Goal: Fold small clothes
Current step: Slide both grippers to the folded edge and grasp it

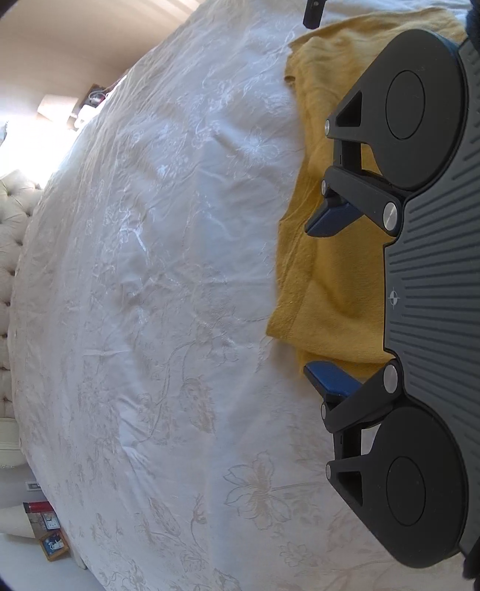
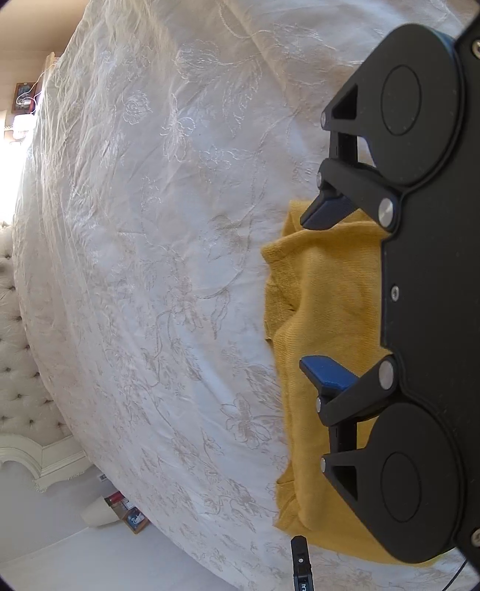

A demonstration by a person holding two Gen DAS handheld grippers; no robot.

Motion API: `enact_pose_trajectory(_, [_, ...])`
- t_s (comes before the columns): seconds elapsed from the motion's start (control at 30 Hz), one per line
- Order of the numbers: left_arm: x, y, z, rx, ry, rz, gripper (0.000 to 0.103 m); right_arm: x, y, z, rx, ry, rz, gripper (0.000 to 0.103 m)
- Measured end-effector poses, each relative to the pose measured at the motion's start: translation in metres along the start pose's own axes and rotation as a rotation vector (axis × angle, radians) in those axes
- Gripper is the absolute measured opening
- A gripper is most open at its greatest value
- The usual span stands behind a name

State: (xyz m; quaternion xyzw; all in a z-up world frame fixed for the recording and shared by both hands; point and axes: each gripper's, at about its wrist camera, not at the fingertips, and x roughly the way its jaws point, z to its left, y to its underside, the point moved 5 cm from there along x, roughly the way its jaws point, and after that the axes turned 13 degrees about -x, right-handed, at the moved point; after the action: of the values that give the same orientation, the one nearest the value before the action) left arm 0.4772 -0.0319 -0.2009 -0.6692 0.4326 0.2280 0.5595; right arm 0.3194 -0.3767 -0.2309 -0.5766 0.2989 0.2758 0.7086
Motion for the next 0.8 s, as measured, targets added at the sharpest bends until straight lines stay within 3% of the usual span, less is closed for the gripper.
enact_pose_trajectory(0.1, [0.015, -0.010, 0.004, 0.009, -0.006, 0.029, 0.073, 0.015, -0.007, -0.008, -0.014, 0.004, 0.023, 0.063])
enact_pose_trajectory(0.27, [0.033, -0.013, 0.001, 0.074, 0.004, 0.087, 0.071, 0.031, -0.010, -0.012, -0.048, -0.005, 0.063, 0.061])
enact_pose_trajectory(0.33, [0.034, -0.011, -0.006, 0.133, 0.019, 0.086, 0.064, 0.035, -0.008, -0.012, -0.061, -0.006, 0.077, 0.061])
enact_pose_trajectory(0.47, [0.037, -0.002, -0.017, 0.235, 0.020, 0.088, 0.035, 0.040, -0.004, -0.010, -0.081, -0.013, 0.095, 0.060])
enact_pose_trajectory(0.5, [0.037, 0.000, -0.018, 0.250, 0.025, 0.085, 0.020, 0.040, -0.004, -0.010, -0.093, -0.016, 0.096, 0.053])
enact_pose_trajectory(0.53, [0.036, 0.001, -0.019, 0.262, 0.020, 0.075, 0.012, 0.040, -0.004, -0.009, -0.105, -0.013, 0.095, 0.046])
enact_pose_trajectory(0.57, [0.034, 0.002, -0.019, 0.267, 0.017, 0.059, 0.011, 0.039, -0.004, -0.008, -0.118, -0.002, 0.090, 0.025])
enact_pose_trajectory(0.6, [0.031, 0.002, -0.019, 0.265, 0.022, 0.039, 0.006, 0.037, -0.005, -0.006, -0.134, 0.010, 0.084, 0.011])
enact_pose_trajectory(0.67, [0.022, 0.002, -0.019, 0.246, 0.018, 0.000, 0.006, 0.028, -0.007, -0.003, -0.143, 0.006, 0.048, 0.011])
enact_pose_trajectory(0.8, [-0.022, 0.005, -0.017, 0.216, 0.015, -0.185, 0.006, -0.010, -0.013, 0.000, -0.127, 0.021, -0.074, 0.011])
